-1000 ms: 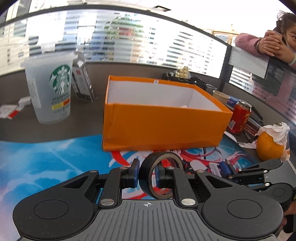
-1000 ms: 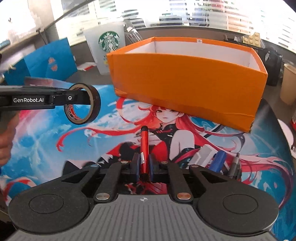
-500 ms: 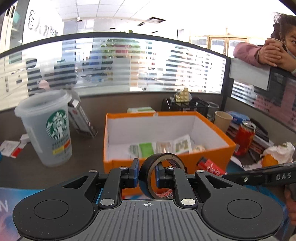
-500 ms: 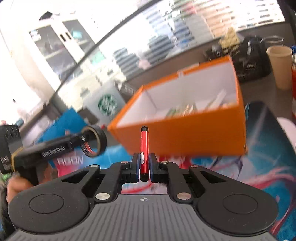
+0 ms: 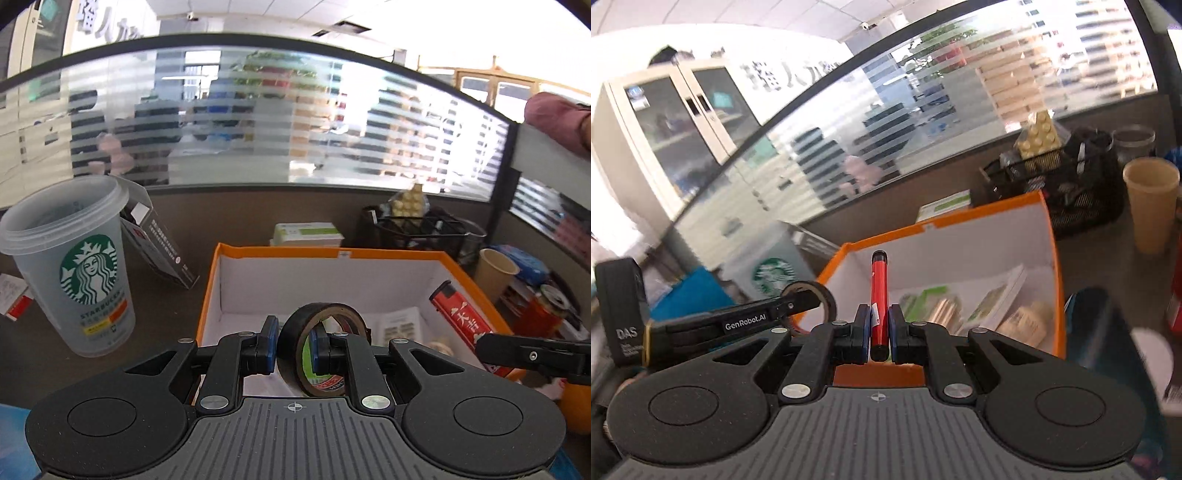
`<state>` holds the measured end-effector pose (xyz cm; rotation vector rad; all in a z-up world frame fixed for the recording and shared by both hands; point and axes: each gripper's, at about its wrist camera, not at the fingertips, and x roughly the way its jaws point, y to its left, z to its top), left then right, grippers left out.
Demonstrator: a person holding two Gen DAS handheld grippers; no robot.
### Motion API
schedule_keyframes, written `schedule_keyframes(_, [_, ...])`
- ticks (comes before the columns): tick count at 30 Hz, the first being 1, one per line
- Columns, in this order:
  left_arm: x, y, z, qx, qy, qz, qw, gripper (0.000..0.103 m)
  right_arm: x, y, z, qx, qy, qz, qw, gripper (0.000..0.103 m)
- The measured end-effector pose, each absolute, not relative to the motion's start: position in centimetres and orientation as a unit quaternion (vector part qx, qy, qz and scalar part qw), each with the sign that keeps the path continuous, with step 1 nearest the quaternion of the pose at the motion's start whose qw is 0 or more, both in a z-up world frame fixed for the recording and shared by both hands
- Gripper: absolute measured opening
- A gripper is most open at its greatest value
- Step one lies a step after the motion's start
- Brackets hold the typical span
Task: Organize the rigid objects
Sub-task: 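Carry the tape roll and red marker over the orange box with both grippers, then open both grippers to drop the tape roll and red marker into the box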
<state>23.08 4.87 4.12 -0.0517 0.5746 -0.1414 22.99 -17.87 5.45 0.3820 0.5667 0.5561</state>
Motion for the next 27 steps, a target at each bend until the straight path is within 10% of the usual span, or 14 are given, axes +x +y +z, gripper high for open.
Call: schedule_keyframes(27, [27.2, 2.2, -0.9, 0.026, 0.343, -0.051, 0.938, 0.016, 30.0, -12.1, 0.4, -0.016, 0.361, 0.165, 0.918, 0.01])
